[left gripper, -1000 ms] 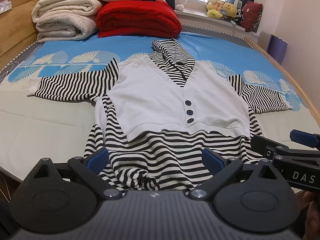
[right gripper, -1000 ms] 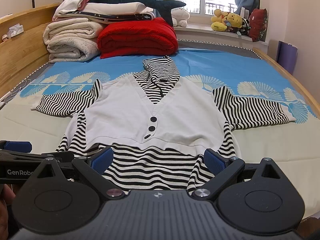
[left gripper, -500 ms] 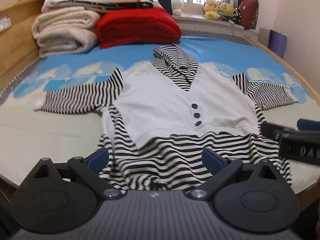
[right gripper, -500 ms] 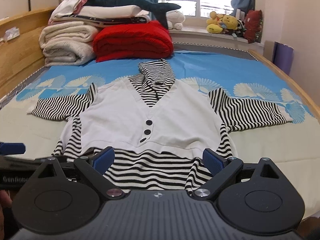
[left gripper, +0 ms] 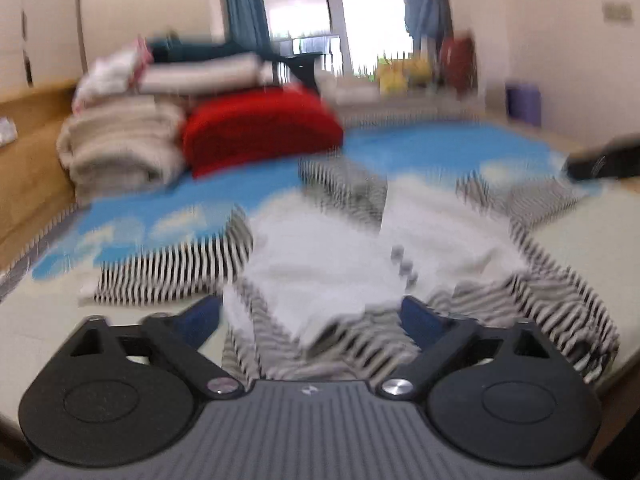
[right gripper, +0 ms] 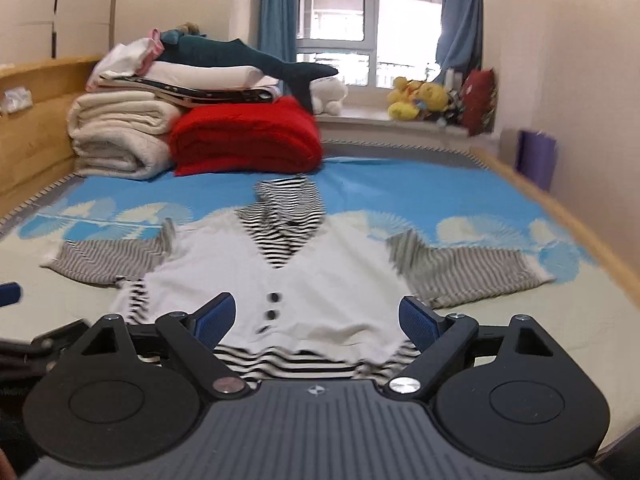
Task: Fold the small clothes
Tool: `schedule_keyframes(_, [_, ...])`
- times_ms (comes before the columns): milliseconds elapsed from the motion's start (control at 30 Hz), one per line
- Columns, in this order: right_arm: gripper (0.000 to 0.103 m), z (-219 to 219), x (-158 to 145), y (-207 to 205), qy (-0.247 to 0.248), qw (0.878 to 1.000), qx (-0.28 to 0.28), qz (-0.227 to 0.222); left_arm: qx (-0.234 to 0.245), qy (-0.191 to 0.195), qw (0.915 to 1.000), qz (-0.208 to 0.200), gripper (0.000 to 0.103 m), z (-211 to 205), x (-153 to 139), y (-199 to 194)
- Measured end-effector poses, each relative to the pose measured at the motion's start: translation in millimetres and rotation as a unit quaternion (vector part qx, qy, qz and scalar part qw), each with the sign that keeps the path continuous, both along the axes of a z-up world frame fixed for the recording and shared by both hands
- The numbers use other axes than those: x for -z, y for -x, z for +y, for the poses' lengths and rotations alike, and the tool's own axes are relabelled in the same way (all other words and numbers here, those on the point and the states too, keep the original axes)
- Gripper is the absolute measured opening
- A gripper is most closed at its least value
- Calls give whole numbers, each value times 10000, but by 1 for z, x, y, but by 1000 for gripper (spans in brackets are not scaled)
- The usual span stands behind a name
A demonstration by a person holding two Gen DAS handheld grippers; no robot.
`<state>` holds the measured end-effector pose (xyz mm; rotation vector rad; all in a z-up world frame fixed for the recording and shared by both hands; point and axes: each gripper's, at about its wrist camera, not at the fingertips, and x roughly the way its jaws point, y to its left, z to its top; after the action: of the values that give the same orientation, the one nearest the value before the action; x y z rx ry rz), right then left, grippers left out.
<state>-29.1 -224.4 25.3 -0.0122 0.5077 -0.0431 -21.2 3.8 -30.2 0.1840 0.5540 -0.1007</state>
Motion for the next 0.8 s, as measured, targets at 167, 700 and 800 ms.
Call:
schedule_keyframes(167, [90,-12,3,4,160,9998,-5,-130,193,522,9984,19,86,1,-7,-8])
schedule_keyframes(700, [37,-47,-1,-72,-238,9993,-221,-206,-341,946,9929,-635,42,52,-95,-183])
schedule_keyframes(800, [35,-42,-24,-107,-462,9970,-363,-495,-857,1149,9873,-682,42,95,-90,-237])
